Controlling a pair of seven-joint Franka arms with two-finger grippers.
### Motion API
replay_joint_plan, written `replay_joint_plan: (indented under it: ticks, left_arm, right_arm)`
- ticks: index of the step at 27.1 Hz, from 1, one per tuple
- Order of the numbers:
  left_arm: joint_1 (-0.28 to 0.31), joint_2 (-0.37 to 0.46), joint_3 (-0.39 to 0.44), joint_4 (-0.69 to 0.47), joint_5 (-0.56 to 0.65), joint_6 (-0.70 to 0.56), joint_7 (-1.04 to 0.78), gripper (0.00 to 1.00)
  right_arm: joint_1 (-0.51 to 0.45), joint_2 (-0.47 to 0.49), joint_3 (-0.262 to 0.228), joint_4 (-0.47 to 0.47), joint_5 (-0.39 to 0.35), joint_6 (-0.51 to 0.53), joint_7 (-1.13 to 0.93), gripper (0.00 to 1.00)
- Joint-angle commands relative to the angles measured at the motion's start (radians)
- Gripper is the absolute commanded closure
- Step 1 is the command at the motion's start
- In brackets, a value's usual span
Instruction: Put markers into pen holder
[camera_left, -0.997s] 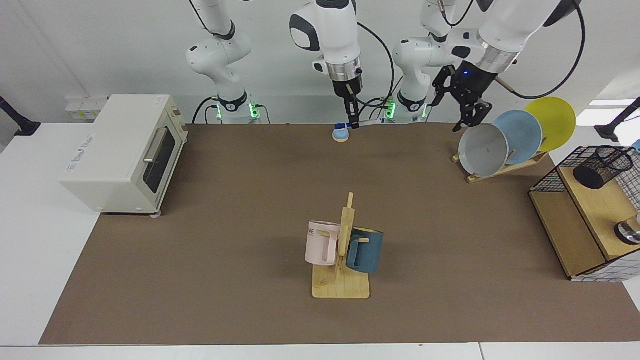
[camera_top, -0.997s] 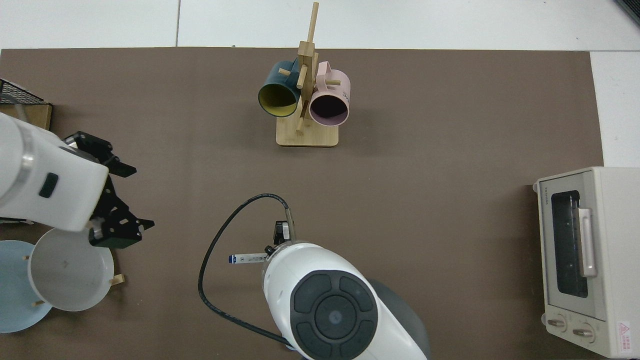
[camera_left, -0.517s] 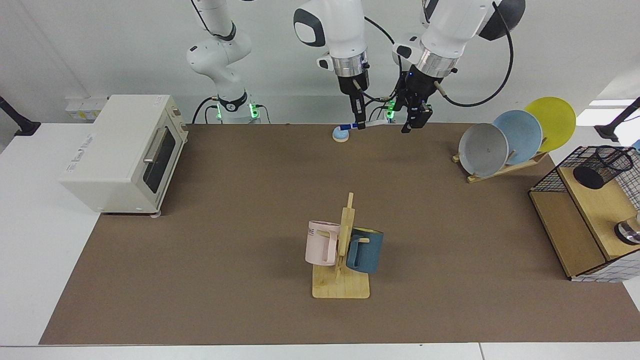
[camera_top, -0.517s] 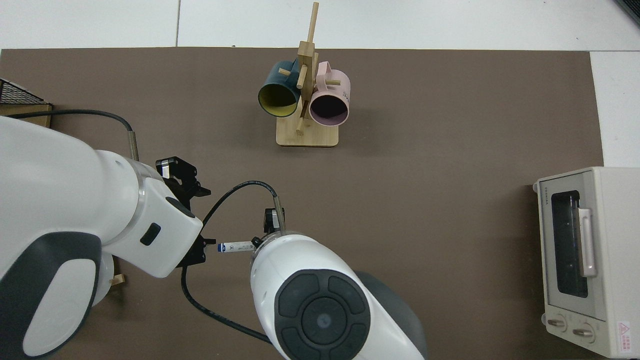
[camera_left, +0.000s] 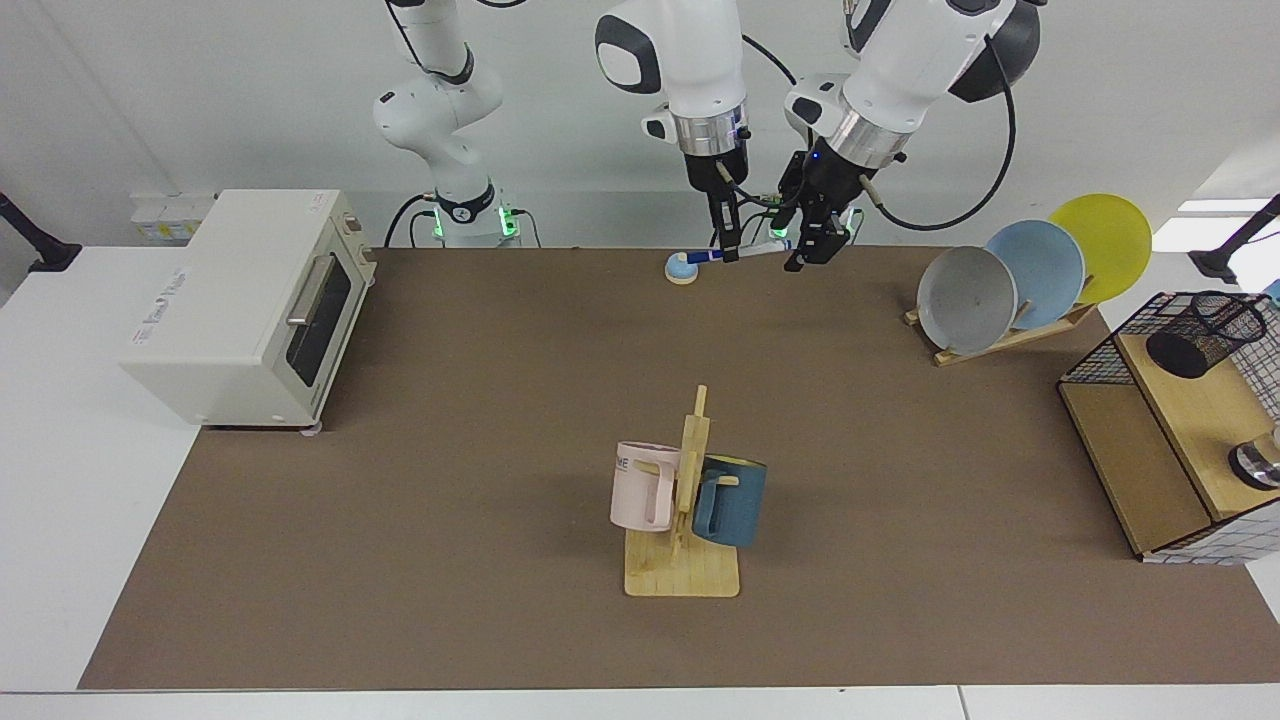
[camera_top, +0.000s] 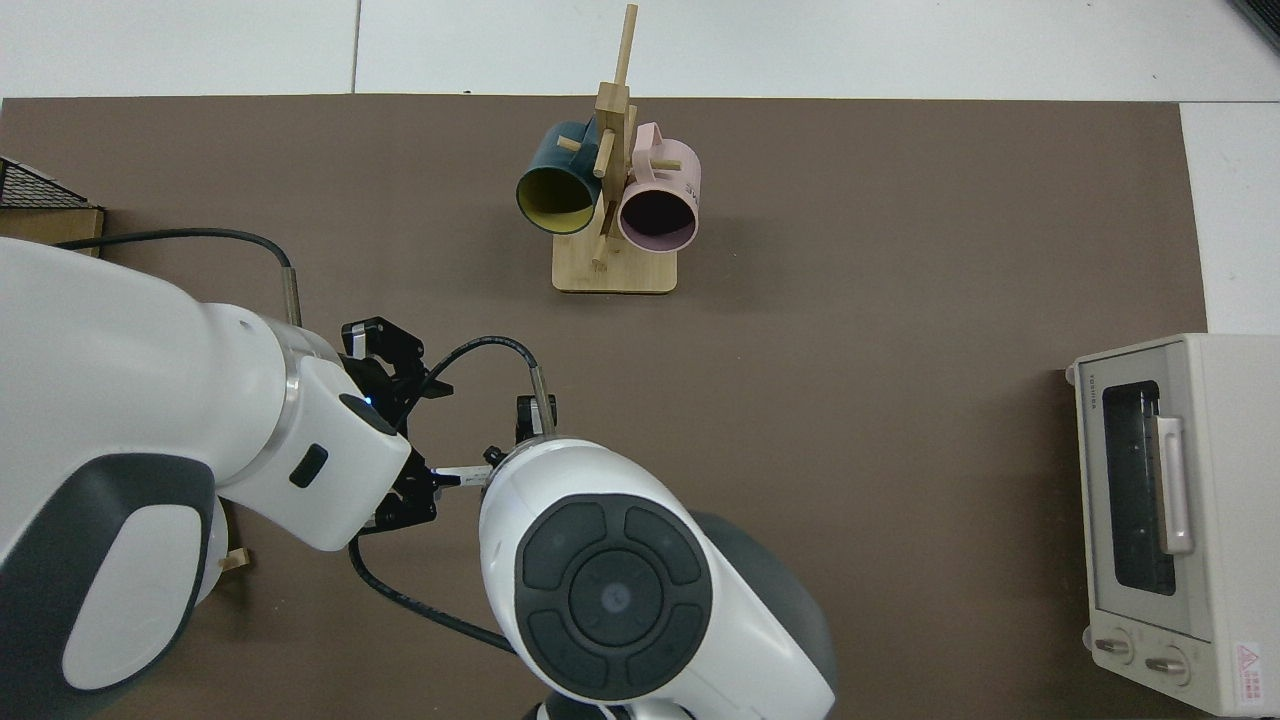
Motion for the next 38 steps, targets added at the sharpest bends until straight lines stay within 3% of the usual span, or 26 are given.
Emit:
replay_joint_plan:
  ticks: [1, 8, 12, 21, 31, 33, 38]
  left_arm:
    - [-0.012, -0.031, 0.009, -0.062, -0.029, 0.045, 0.022, 0.26]
    - [-0.023, -0.034, 0.009, -0.088, -0.05, 0.046, 0.02, 0.28]
    - [-0.025, -0.034, 0.009, -0.091, -0.084, 0.048, 0.013, 0.41]
    - [-0.04, -0.031, 0.008, -0.096, -0.092, 0.08, 0.005, 0.6]
    - [-0.038, -0.028, -0.005, -0.104, -0.092, 0.099, -0.001, 0.63]
    - [-0.038, -0.028, -0.005, -0.104, -0.092, 0.1, -0.001, 0.66]
    - [-0.038, -0.026, -0.005, -0.11, -0.087, 0.125, -0.003, 0.9]
  right_arm:
    - [-0.005, 0.024, 0.0, 0.041, -0.013, -0.025, 0.0, 1.0]
    - [-0.01, 0.038, -0.002, 0.08, -0.011, -0.044, 0.0, 1.0]
    - [-0.01, 0.041, -0.002, 0.081, -0.011, -0.045, -0.001, 1.0]
    - [-0.011, 0.04, -0.002, 0.081, -0.011, -0.048, -0.001, 1.0]
    - [-0.01, 0.038, -0.011, 0.083, -0.008, -0.061, -0.023, 1.0]
    - [-0.01, 0.038, -0.011, 0.083, -0.008, -0.062, -0.023, 1.0]
    - [-0.01, 0.038, -0.012, 0.083, -0.008, -0.064, -0.026, 1.0]
